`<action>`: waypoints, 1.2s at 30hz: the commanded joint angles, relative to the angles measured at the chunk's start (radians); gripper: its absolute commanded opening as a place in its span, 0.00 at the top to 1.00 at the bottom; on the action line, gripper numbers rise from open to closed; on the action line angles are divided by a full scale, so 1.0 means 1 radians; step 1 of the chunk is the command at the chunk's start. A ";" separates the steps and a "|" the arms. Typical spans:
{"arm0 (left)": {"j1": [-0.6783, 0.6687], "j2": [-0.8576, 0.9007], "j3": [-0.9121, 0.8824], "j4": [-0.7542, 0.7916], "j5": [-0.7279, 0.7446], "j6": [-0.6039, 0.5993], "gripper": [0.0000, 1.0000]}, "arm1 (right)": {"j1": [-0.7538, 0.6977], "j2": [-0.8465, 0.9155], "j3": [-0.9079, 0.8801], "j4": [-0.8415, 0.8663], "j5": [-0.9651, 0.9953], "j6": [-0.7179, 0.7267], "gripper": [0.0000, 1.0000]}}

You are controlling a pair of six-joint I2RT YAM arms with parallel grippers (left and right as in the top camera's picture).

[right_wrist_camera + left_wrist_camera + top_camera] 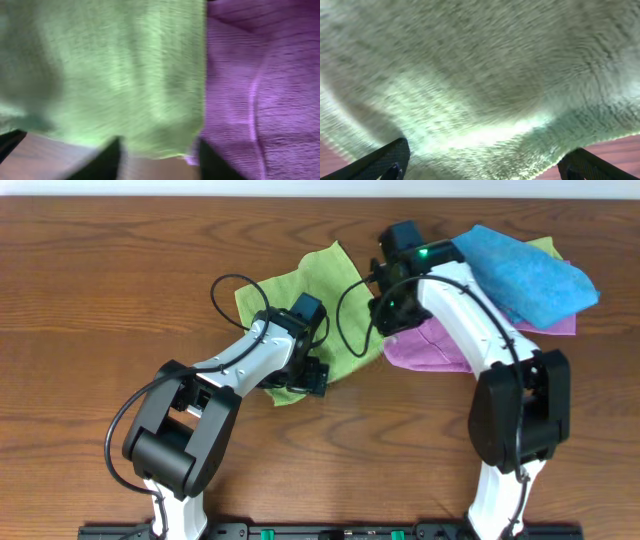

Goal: Fold the cloth

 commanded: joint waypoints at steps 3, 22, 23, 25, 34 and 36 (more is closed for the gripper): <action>0.006 0.013 -0.008 -0.051 -0.190 0.051 0.05 | 0.053 -0.005 0.007 -0.001 -0.008 0.038 0.01; 0.084 0.013 -0.010 -0.111 -0.085 0.062 0.06 | -0.064 -0.005 0.007 0.101 0.099 0.098 0.01; 0.075 0.013 -0.010 -0.111 -0.063 0.062 0.06 | -0.064 -0.005 0.007 0.106 0.099 0.099 0.01; 0.056 0.013 -0.010 -0.111 -0.036 0.061 0.06 | -0.063 -0.005 0.007 0.115 0.099 0.099 0.01; -0.068 0.013 -0.010 -0.160 0.123 0.054 0.10 | -0.062 -0.005 0.007 0.150 0.043 0.075 0.01; -0.091 0.012 -0.010 -0.177 0.150 0.054 0.14 | -0.062 -0.005 0.007 0.163 0.023 0.060 0.01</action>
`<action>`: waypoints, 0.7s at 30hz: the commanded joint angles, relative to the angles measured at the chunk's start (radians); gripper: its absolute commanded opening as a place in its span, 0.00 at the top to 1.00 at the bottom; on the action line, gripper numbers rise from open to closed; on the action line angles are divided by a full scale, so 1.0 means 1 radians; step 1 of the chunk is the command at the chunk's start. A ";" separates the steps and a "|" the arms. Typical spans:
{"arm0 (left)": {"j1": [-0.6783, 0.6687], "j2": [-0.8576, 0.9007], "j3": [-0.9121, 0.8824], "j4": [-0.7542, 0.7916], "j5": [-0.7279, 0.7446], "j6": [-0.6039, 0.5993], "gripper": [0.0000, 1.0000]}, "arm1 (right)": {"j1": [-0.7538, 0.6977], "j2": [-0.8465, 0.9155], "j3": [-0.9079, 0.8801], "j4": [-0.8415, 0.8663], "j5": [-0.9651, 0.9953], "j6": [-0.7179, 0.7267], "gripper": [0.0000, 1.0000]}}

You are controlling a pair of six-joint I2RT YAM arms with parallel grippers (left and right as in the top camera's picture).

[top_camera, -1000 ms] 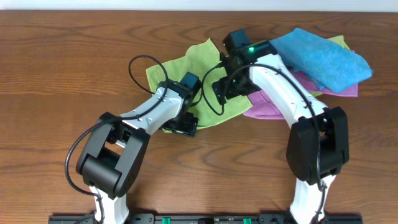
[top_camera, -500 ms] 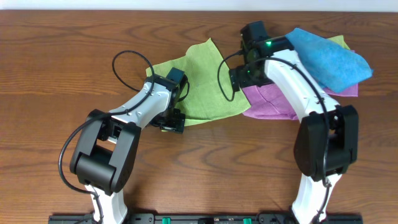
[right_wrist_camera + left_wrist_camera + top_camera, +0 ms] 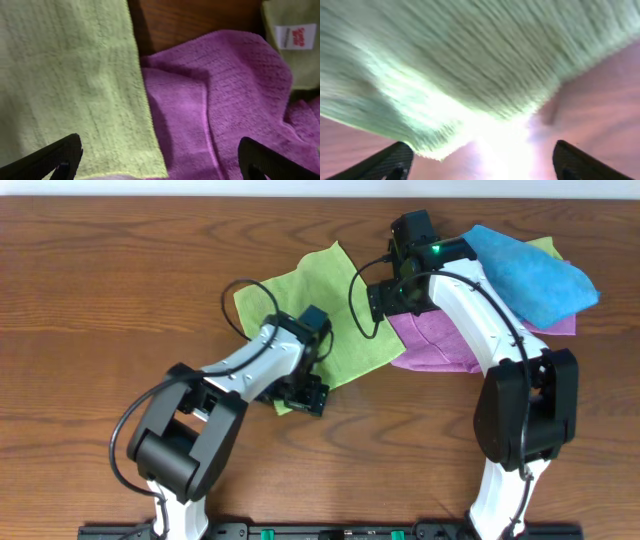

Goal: Fold the cloth

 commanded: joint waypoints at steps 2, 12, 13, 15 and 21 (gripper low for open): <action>-0.051 0.011 -0.009 -0.029 0.079 -0.009 0.17 | 0.003 -0.005 0.007 0.023 -0.060 -0.044 0.01; -0.045 -0.048 0.052 -0.039 -0.181 -0.087 0.14 | 0.003 -0.005 0.007 0.033 -0.077 -0.057 0.01; -0.045 -0.061 0.063 -0.038 -0.198 -0.088 0.12 | 0.003 -0.005 0.007 0.033 -0.077 -0.057 0.01; -0.045 -0.099 0.089 -0.027 -0.245 -0.094 0.07 | 0.003 -0.005 0.007 0.033 -0.077 -0.057 0.01; 0.009 -0.135 0.111 0.046 -0.255 -0.131 0.02 | 0.003 0.010 0.005 0.032 -0.109 -0.060 0.01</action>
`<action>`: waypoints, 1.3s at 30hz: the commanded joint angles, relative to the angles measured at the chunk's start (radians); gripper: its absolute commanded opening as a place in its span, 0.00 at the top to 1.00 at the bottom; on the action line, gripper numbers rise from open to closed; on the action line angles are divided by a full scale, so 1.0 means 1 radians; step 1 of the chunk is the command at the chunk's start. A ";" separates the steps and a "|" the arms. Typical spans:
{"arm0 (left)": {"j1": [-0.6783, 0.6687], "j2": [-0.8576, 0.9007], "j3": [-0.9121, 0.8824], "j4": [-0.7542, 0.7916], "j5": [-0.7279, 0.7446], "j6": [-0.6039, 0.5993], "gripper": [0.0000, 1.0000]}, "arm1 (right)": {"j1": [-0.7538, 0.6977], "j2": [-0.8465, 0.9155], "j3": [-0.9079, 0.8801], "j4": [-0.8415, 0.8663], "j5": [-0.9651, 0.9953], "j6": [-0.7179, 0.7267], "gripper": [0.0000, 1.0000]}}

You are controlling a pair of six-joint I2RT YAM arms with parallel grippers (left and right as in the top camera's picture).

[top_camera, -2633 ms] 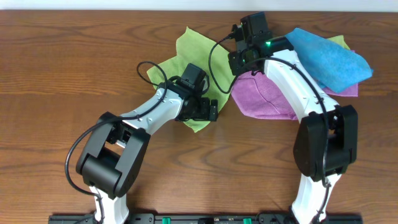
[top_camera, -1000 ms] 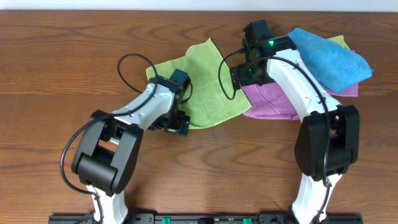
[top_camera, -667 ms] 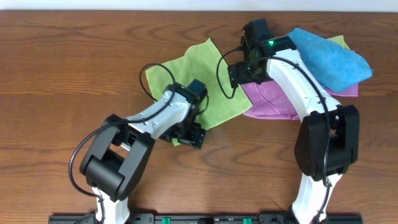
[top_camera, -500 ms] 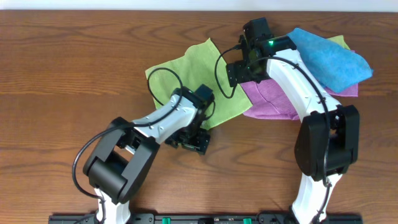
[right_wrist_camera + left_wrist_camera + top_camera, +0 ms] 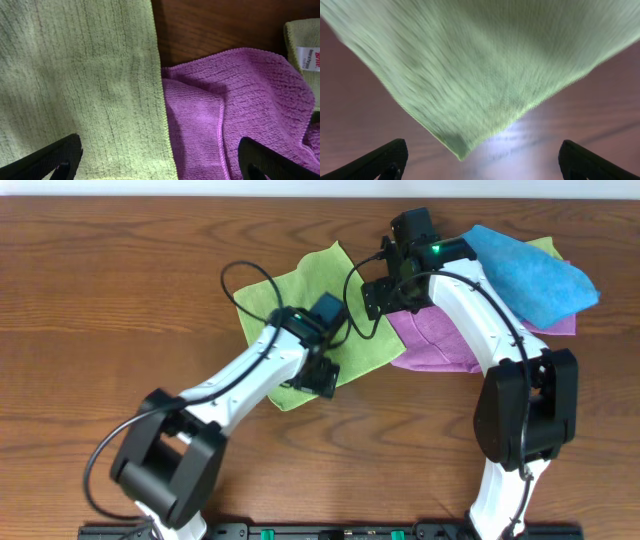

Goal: Fold the cloth

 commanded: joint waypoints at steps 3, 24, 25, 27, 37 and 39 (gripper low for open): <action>0.094 -0.012 0.019 0.055 -0.027 -0.038 0.02 | 0.004 0.024 0.005 0.000 -0.100 -0.051 0.01; 0.235 0.097 0.018 0.221 -0.005 -0.123 0.05 | 0.123 0.090 0.005 -0.020 -0.082 -0.130 0.46; 0.236 0.107 0.018 0.224 -0.005 -0.124 0.05 | 0.123 0.090 0.005 -0.019 -0.065 -0.118 0.46; 0.244 0.122 0.018 0.225 -0.004 -0.139 0.05 | 0.119 0.091 0.005 -0.013 -0.037 -0.100 0.48; 0.256 0.140 0.018 0.263 0.002 -0.165 0.05 | 0.114 0.120 0.005 0.030 -0.035 -0.117 0.49; 0.261 0.140 0.018 0.268 0.002 -0.167 0.04 | 0.114 0.146 0.005 0.030 -0.034 -0.117 0.57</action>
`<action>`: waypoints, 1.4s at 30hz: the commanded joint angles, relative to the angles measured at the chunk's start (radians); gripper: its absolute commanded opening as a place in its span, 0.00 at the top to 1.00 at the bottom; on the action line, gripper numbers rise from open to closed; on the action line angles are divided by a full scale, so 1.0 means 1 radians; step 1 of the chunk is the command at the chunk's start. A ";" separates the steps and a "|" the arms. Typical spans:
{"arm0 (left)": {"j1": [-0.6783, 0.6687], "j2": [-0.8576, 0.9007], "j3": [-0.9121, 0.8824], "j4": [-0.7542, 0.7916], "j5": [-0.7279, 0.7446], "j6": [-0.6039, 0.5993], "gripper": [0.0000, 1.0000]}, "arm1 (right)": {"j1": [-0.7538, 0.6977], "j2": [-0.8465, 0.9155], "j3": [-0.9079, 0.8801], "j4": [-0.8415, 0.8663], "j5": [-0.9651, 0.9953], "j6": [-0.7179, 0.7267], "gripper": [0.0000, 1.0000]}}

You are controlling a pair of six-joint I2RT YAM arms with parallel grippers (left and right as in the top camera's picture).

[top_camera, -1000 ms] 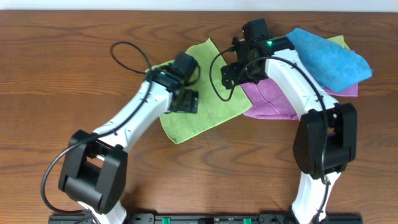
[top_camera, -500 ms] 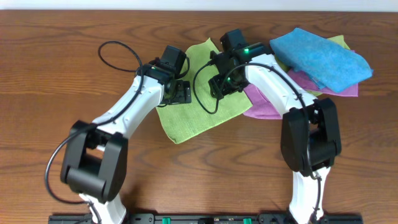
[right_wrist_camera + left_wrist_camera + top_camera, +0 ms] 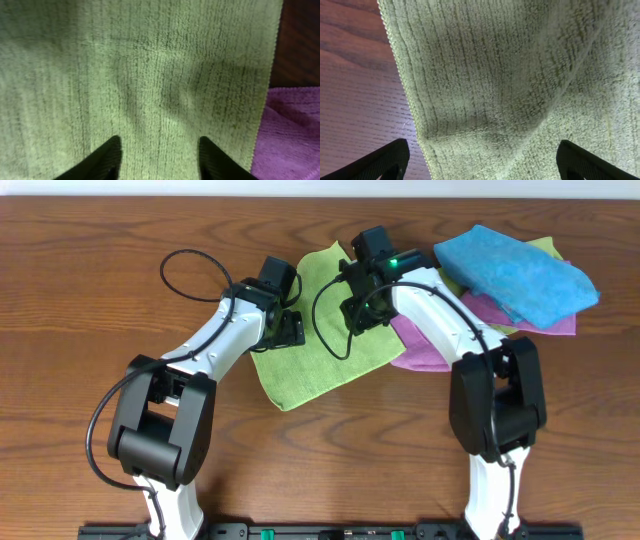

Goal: Fold the cloth

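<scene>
A lime-green cloth (image 3: 320, 360) lies spread flat on the wooden table, one corner toward the near edge. My left gripper (image 3: 288, 330) hovers at its left edge, jaws wide open; in the left wrist view the cloth (image 3: 520, 75) fills the frame between the fingers of the left gripper (image 3: 480, 167), with bare wood at the left. My right gripper (image 3: 358, 315) is over the cloth's right part. In the right wrist view the right gripper (image 3: 157, 160) stands open, more narrowly, low above the cloth (image 3: 140, 75), nothing pinched.
A purple cloth (image 3: 425, 348) lies right beside the green one's right edge, seen also as the purple cloth (image 3: 285, 135) in the right wrist view. A blue cloth (image 3: 520, 275) is heaped on it at the back right, over another green cloth (image 3: 545, 246). Cables loop from both arms.
My left gripper has gone from over the cloth's near corner to its left edge, farther back. My right gripper has shifted left from the purple border onto the cloth, jaws narrower.
First my left gripper was low over the cloth's near part and the right sat at the green-purple border. Then the left was at the near corner, the right higher with wide jaws. Now the cloth lies flat, with both grippers farther back and left.
</scene>
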 commanded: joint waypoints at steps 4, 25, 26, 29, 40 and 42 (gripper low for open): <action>0.027 0.013 0.010 0.002 -0.034 -0.037 0.08 | -0.003 0.068 0.005 0.000 0.011 0.002 0.59; 0.089 0.024 0.008 0.122 0.000 -0.072 0.22 | -0.003 0.069 0.005 0.013 0.011 0.002 0.59; 0.090 0.031 0.008 0.132 0.000 -0.071 0.22 | -0.003 0.069 0.005 0.014 0.011 0.002 0.59; 0.097 0.071 0.008 0.193 0.012 -0.071 0.23 | -0.003 0.069 0.005 0.013 0.011 0.002 0.59; 0.137 0.088 0.010 0.305 -0.009 -0.068 0.22 | -0.001 0.069 0.005 0.007 0.010 0.002 0.59; 0.151 0.088 0.010 0.307 -0.006 -0.068 0.22 | 0.003 0.069 0.005 0.006 0.006 0.002 0.59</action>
